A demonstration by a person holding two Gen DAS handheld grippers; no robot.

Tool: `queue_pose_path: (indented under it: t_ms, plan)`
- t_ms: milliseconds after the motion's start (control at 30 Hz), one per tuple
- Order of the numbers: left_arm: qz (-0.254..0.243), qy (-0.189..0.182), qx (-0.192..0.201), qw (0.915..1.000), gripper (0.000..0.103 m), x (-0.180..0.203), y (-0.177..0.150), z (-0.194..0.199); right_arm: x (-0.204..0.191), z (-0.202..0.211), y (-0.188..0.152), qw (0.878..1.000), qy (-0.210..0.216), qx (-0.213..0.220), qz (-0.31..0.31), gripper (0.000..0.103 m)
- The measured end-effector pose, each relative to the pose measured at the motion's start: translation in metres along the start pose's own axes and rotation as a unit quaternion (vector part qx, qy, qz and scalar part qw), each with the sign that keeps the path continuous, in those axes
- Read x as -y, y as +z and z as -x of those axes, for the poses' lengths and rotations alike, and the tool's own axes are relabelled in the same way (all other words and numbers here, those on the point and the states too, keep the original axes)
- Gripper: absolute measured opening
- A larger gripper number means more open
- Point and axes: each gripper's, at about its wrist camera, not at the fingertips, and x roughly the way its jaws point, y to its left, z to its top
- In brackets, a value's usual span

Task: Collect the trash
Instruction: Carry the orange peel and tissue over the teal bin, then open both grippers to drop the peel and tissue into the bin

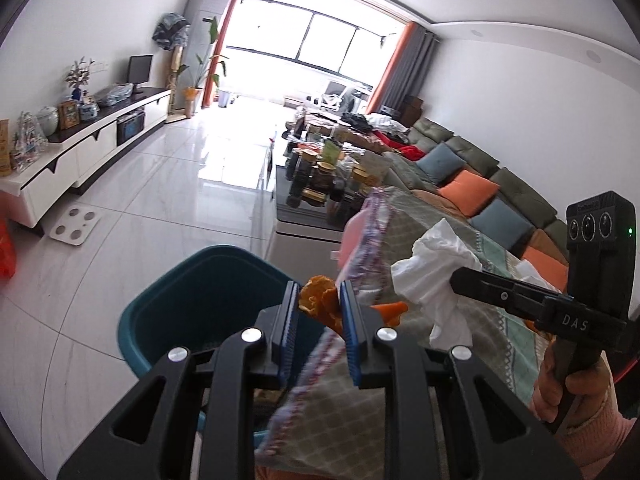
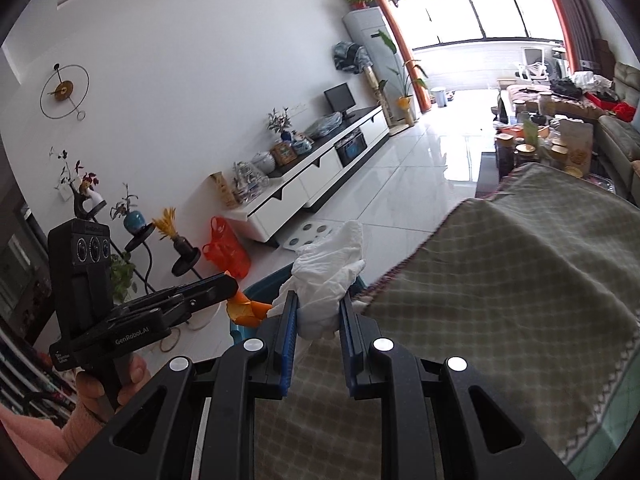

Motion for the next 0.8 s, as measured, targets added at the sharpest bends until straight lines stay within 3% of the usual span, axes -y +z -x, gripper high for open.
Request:
queue_pose_path:
  t_ms: [800]
  plan:
    - [0.022, 0.078, -0.014, 0.9966, 0.022, -0.043, -0.003, -0.016, -0.024, -0.088, 0.011, 0.997, -0.027, -0.073, 0.031, 0.022]
